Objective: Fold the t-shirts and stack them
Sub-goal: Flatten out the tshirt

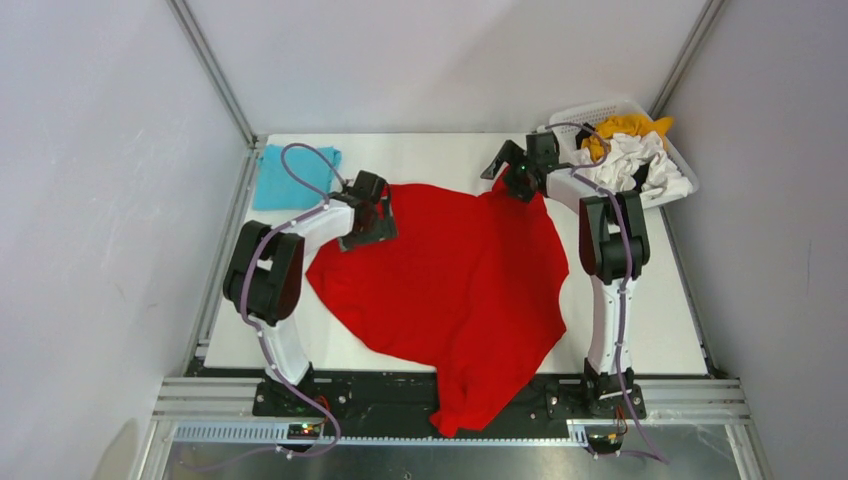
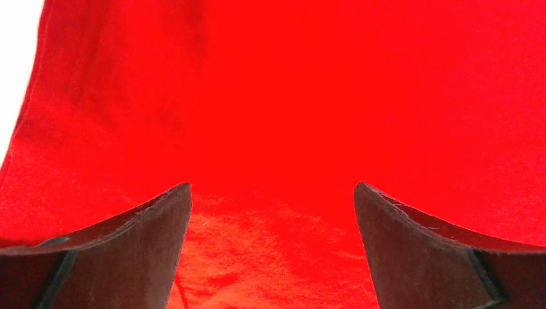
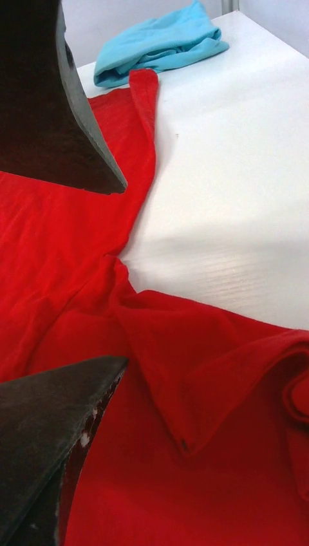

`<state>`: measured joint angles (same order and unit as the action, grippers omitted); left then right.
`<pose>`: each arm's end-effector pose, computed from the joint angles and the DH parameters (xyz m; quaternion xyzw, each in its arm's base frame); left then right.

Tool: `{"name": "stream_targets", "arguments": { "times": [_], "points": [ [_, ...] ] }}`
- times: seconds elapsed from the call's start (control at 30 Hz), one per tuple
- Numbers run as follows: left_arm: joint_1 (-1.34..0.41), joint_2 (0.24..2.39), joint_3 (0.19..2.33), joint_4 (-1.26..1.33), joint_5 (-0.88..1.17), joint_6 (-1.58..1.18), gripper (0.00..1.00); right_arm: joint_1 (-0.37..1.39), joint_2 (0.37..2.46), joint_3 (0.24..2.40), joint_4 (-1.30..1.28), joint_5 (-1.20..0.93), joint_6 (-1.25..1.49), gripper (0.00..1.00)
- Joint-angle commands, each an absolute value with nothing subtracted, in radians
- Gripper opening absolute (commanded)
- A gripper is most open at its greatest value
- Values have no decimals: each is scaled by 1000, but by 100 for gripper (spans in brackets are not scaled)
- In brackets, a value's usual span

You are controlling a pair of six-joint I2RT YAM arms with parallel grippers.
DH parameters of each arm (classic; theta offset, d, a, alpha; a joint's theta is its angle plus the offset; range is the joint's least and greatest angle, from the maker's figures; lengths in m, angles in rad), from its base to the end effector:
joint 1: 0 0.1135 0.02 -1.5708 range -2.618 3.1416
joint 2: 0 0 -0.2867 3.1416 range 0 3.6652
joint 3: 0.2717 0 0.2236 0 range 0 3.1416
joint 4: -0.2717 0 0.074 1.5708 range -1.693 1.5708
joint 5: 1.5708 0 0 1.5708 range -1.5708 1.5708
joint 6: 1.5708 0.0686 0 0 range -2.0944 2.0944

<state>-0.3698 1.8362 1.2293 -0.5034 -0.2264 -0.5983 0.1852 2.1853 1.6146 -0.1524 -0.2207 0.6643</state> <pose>0.3496 -0.1190 0.1904 -0.1359 0.9581 -0.0082 0.2519 0.4933 0.1077 0.1886 0.1710 0.8908 0.2599 0.3311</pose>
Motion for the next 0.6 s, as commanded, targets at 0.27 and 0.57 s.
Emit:
{"name": "stream_targets", "arguments": {
  "times": [0.27, 0.57],
  "points": [
    [-365, 1812, 1131, -485, -292, -623, 100, 214, 2275, 1722, 34, -79, 851, 100],
    [-362, 1762, 1076, -484, -340, -629, 100, 278, 2548, 2329, -128, -56, 734, 99]
  ]
}}
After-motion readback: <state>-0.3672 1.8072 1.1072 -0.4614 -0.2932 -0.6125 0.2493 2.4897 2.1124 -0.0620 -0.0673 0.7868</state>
